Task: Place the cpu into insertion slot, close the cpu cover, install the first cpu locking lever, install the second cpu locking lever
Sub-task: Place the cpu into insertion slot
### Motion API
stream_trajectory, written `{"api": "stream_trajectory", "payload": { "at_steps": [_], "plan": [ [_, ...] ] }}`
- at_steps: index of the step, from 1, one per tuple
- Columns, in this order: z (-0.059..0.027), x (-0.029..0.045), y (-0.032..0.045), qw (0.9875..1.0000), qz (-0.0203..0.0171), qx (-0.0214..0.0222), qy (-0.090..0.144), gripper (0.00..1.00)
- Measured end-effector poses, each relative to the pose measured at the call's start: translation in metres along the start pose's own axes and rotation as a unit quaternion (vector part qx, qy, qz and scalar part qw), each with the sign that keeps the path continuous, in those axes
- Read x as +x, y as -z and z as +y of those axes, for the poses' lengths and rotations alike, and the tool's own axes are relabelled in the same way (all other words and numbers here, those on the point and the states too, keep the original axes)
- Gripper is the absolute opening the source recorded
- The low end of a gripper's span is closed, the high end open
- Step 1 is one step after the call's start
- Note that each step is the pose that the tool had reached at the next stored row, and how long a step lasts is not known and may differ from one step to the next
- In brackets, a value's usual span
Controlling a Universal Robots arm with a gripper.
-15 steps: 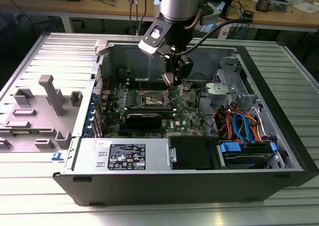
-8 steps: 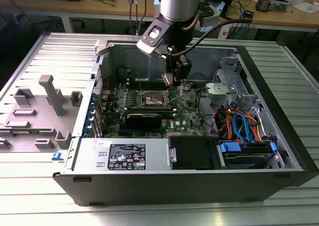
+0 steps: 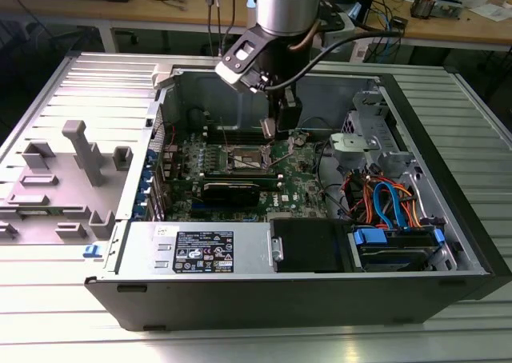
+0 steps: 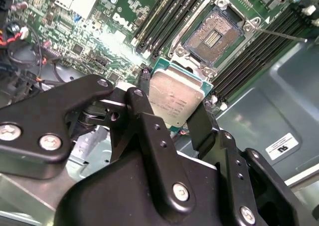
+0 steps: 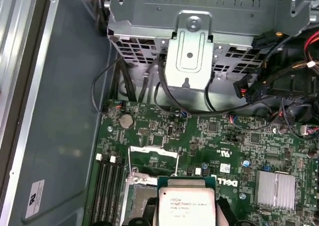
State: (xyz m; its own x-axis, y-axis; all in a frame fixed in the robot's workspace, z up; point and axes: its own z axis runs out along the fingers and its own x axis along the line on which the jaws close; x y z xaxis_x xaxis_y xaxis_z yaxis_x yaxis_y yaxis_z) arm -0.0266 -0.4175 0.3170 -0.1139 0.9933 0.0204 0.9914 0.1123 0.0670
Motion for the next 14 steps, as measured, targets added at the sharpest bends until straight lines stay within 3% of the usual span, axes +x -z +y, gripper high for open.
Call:
{"api": "stream_trajectory", "payload": {
  "at_steps": [6,14],
  "plan": [
    [-0.0004,0.0,-0.0024,0.9993,-0.0021,0.0023,-0.037,0.55],
    [-0.0016,0.0001,-0.0034,0.9991,-0.0024,0.0028,-0.042,0.55]
  ]
}}
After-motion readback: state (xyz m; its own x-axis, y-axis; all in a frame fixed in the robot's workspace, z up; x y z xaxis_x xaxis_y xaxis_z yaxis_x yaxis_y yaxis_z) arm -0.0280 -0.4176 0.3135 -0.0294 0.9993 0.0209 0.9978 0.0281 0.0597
